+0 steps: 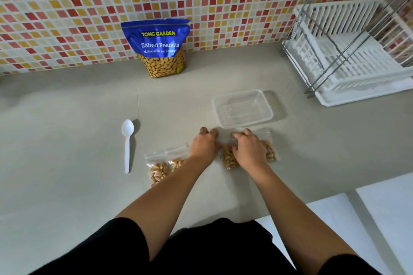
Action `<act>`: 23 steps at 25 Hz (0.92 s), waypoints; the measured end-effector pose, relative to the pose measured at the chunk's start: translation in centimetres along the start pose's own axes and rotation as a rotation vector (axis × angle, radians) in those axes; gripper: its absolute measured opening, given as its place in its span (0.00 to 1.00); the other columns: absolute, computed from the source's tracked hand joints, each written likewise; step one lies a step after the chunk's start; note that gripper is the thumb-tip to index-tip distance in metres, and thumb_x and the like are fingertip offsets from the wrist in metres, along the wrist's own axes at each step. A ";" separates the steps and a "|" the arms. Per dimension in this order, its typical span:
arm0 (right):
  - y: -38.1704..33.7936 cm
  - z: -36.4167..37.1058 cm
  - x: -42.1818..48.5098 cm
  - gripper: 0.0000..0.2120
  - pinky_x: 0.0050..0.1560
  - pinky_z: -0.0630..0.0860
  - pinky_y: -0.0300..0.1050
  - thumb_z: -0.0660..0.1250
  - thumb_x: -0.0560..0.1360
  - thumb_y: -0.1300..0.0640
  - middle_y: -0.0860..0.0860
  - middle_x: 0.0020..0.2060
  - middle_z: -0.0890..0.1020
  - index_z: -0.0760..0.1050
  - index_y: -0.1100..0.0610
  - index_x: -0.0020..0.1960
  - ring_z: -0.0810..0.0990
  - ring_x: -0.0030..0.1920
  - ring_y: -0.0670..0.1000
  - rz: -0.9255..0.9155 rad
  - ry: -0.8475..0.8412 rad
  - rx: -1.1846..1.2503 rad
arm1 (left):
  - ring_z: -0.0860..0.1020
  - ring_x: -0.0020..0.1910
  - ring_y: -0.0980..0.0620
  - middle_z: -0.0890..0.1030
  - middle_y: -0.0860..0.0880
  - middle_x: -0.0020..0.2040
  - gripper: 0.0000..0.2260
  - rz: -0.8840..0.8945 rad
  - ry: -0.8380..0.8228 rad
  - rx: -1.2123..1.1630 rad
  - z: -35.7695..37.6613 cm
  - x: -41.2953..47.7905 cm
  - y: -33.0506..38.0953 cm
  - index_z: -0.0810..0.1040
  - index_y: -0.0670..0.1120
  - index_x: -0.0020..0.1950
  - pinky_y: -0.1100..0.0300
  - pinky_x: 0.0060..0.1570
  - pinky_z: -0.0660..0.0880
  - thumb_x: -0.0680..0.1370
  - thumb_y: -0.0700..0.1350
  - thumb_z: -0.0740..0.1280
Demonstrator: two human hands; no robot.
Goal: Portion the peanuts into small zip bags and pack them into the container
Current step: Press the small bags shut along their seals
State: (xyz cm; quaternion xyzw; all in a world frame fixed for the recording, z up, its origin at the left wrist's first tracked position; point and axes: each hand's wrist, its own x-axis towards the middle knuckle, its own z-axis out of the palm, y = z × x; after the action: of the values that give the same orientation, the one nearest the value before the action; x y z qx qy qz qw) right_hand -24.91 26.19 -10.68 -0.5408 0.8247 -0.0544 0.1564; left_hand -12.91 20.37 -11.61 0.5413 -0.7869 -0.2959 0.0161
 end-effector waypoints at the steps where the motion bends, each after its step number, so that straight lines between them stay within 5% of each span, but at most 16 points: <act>1: -0.1 -0.1 0.1 0.18 0.51 0.75 0.50 0.63 0.76 0.55 0.53 0.60 0.72 0.72 0.50 0.65 0.74 0.60 0.57 -0.006 -0.011 -0.010 | 0.76 0.53 0.37 0.72 0.40 0.57 0.15 -0.006 0.006 -0.001 0.1 0.1 0.2 0.73 0.43 0.61 0.50 0.54 0.73 0.76 0.46 0.65; 10: -0.6 -0.1 0.3 0.08 0.44 0.68 0.44 0.62 0.77 0.55 0.51 0.53 0.79 0.76 0.52 0.53 0.74 0.56 0.55 -0.101 0.090 -0.033 | 0.76 0.55 0.42 0.78 0.41 0.55 0.11 -0.027 -0.030 -0.101 -0.3 0.1 -1.0 0.75 0.41 0.56 0.55 0.51 0.71 0.75 0.45 0.66; 15: 0.1 0.6 -0.2 0.16 0.57 0.72 0.49 0.65 0.74 0.59 0.52 0.57 0.79 0.74 0.54 0.62 0.73 0.59 0.57 -0.181 0.079 0.015 | 0.77 0.46 0.44 0.80 0.41 0.46 0.05 0.116 -0.052 -0.186 -1.2 -0.8 -2.1 0.78 0.41 0.49 0.60 0.45 0.71 0.75 0.41 0.67; 18: -0.3 0.0 -0.5 0.07 0.51 0.70 0.36 0.67 0.74 0.59 0.50 0.48 0.82 0.78 0.57 0.52 0.78 0.51 0.50 -0.203 0.096 0.373 | 0.76 0.39 0.48 0.81 0.45 0.39 0.02 0.086 -0.071 -0.457 -2.8 -2.1 -2.4 0.74 0.46 0.45 0.67 0.42 0.73 0.77 0.42 0.65; 20: -1.7 -1.2 -1.0 0.02 0.44 0.70 0.28 0.67 0.75 0.57 0.44 0.40 0.81 0.77 0.55 0.46 0.78 0.42 0.39 -0.124 0.009 0.791 | 0.78 0.37 0.48 0.81 0.44 0.35 0.04 0.022 -0.060 -0.806 -4.6 -2.9 -2.5 0.73 0.46 0.43 0.56 0.48 0.78 0.77 0.41 0.65; 23: -4.6 -2.3 -1.0 0.04 0.41 0.74 0.31 0.66 0.76 0.56 0.44 0.35 0.82 0.77 0.53 0.42 0.78 0.36 0.38 -0.076 0.037 1.209 | 0.79 0.32 0.54 0.80 0.46 0.33 0.03 0.016 0.005 -1.001 -8.0 -3.6 -2.1 0.75 0.44 0.43 0.56 0.44 0.81 0.77 0.39 0.66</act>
State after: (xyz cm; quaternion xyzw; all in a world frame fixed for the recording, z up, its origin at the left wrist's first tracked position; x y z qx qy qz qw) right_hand -21.29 25.05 -7.13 -0.3842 0.6303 -0.5283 0.4197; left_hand -6.88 19.36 -5.03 0.4620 -0.5525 -0.6357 0.2779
